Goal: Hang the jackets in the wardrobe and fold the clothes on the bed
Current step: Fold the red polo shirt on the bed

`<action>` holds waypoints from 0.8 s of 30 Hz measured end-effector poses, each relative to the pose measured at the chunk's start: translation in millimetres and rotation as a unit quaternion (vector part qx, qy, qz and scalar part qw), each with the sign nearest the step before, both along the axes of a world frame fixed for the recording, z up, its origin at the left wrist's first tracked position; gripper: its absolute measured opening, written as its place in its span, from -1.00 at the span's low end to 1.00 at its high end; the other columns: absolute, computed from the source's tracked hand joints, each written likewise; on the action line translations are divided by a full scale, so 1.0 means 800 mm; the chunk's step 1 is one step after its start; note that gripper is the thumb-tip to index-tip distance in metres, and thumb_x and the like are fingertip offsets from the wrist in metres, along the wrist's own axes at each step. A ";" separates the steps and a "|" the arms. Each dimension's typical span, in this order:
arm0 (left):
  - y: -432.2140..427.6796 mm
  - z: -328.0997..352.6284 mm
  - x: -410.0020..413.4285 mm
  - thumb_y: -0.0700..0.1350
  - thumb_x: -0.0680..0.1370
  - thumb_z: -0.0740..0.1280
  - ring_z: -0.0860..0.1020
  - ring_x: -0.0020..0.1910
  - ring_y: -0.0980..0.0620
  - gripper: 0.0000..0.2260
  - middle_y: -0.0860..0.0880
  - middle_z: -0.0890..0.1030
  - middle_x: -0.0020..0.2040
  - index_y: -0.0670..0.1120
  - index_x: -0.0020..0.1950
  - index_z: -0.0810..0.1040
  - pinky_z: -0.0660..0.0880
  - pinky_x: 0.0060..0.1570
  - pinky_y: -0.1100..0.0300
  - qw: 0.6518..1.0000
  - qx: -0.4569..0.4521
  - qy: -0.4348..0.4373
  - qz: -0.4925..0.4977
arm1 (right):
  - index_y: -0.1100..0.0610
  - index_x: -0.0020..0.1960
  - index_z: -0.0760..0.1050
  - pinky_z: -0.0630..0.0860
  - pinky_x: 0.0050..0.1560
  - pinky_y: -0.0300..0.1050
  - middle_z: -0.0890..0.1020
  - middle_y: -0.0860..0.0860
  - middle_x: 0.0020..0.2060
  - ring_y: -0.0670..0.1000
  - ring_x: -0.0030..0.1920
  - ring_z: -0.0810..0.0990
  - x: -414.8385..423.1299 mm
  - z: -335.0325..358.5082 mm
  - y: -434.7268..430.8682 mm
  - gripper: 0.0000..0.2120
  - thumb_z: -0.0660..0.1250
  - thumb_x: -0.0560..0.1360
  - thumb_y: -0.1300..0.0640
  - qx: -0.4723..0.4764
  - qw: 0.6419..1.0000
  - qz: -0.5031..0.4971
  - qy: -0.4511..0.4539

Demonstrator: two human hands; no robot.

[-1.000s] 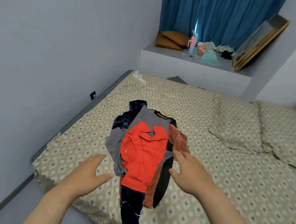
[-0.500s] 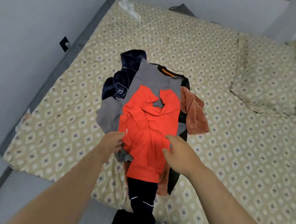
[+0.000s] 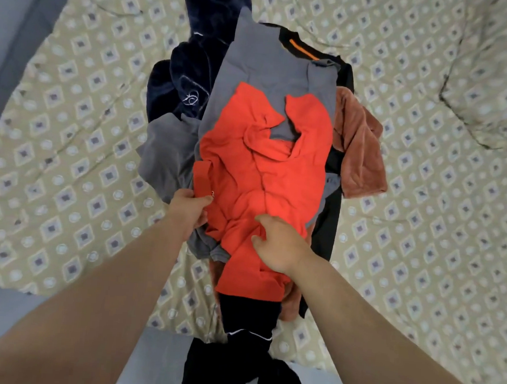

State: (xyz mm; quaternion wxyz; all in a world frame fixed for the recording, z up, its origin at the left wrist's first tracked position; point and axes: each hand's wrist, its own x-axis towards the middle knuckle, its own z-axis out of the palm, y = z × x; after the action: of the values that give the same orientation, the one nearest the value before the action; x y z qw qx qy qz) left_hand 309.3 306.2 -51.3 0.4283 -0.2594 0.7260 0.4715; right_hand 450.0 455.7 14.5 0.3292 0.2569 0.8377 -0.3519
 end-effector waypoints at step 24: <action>0.127 0.489 0.082 -0.21 0.63 0.22 0.64 -0.31 0.01 -0.79 -0.13 0.66 -0.20 -0.20 -0.13 0.59 0.48 -0.54 0.24 0.893 0.376 0.202 -0.141 | 0.01 0.12 0.61 0.54 0.14 -0.08 0.69 -0.02 0.04 -0.08 0.05 0.62 0.118 0.389 0.095 -0.72 0.18 0.65 0.28 -0.148 0.819 -0.355 0.424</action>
State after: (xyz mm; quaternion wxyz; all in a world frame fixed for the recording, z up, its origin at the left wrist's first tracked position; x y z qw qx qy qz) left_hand 375.2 408.0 339.8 0.4003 0.1265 0.5943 0.6859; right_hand 544.1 532.1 325.7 -0.1728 0.3101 0.6828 -0.6386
